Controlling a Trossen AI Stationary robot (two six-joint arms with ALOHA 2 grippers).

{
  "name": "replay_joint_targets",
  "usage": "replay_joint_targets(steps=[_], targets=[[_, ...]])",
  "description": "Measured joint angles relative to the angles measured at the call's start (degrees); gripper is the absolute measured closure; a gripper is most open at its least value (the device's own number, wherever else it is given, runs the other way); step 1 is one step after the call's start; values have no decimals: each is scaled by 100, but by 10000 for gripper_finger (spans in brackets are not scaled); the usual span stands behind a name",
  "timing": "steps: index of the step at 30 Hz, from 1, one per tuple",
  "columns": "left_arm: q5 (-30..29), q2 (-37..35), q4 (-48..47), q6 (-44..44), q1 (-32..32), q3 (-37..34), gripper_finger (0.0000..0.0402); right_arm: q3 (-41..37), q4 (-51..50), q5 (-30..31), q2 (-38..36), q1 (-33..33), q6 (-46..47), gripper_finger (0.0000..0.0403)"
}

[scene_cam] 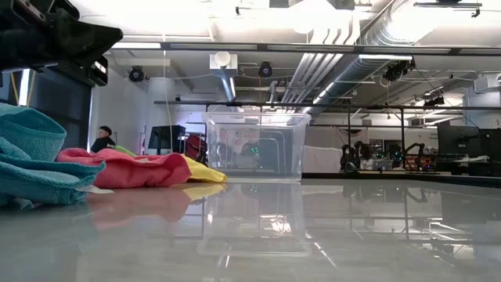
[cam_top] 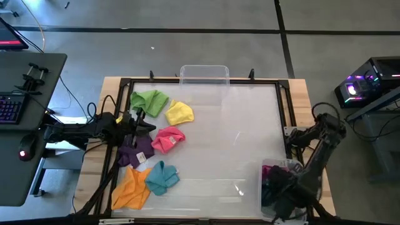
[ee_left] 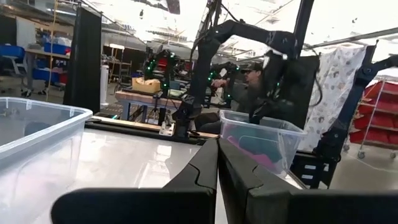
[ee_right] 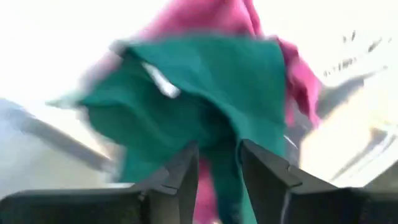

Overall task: Sort towels by color in basket
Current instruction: Put the green microfiber cloth into the bottom transparent bin, then put the pink microfiber cloth into the top transparent bin

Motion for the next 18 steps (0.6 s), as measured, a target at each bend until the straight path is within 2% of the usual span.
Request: replay_joint_targets(steps=[3,8,10,12,14,18], targets=[[0,0,-5,-90,-2,0,401,498,-73,1321,-69,84,-41,284],[2,0,11,-91,-2,0,401,796,10,4546,-91,78,-1405,284],[46,0,-6,-91,-2,0,401,796,154,5491,-88,-61,-2012,284],[214,-1,-62,-93,-2,0,401,796,315,5723,-88,-329,-2598,284],[278,1,25,-82,-2,1,401,784,622,5657,-86,-652,-3318,284],[395,73,19,298,-63,59,401,325,2308,5232,-87,-1449,-5480,284]])
